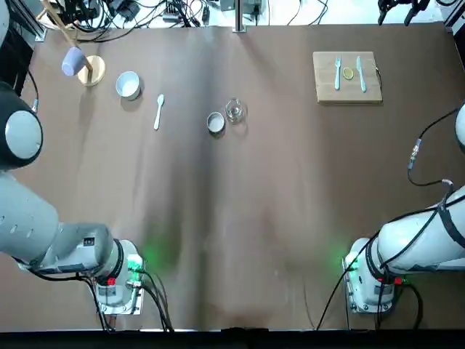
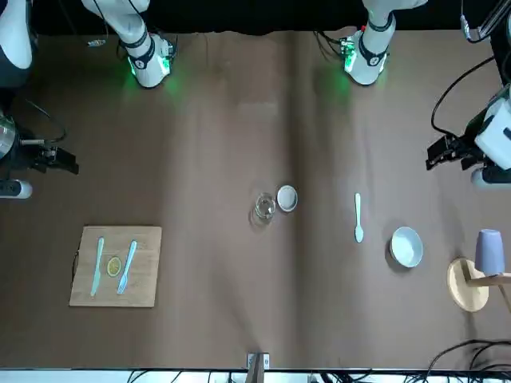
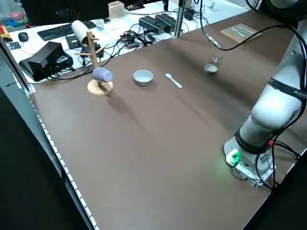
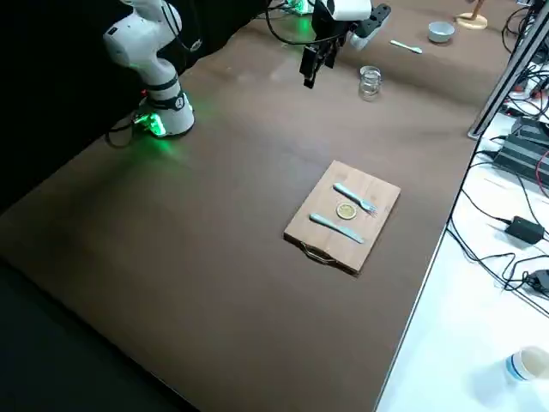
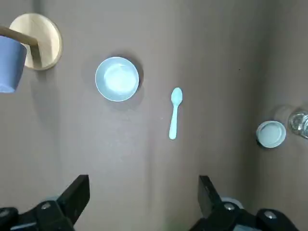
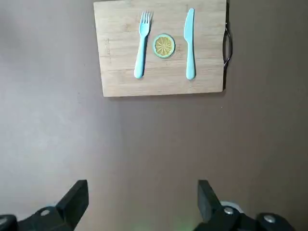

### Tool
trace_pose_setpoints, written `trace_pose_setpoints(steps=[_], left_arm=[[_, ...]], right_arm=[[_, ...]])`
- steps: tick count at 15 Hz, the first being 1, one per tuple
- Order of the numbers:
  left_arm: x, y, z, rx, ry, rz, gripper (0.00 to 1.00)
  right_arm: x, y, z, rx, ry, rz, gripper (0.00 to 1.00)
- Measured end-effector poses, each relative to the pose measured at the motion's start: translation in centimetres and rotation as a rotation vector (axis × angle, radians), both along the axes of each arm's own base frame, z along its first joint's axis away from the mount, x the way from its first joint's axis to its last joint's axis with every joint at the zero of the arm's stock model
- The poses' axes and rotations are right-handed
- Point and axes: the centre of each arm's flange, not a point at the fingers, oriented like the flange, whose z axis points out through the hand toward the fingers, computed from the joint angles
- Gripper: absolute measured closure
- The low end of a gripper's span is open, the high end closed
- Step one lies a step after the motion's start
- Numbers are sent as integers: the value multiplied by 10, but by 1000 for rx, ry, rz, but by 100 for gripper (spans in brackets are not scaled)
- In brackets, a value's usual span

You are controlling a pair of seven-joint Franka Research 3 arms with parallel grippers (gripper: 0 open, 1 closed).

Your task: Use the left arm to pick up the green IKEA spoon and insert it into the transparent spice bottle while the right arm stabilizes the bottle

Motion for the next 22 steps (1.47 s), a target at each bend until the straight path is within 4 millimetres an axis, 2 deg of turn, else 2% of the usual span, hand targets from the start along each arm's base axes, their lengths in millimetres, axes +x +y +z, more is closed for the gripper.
trace_pose_setpoints(steps=[5,6,12,15,18,22], left_arm=[[16,-2,-44,28,64,-12,1],[20,-2,-67,28,73,-14,0],[18,-11,-137,24,62,-26,0],[10,-22,-190,20,33,13,0],[-9,-32,-245,15,21,32,0],[-37,-43,-302,2,-31,20,0]], right_arm=[[-1,-12,0,4,0,23,0],[-1,-17,0,5,2,25,0],[-9,-18,3,9,34,35,0],[-11,-18,8,9,26,36,0],[-14,-21,12,8,21,30,0],[-17,-29,13,8,17,17,0]])
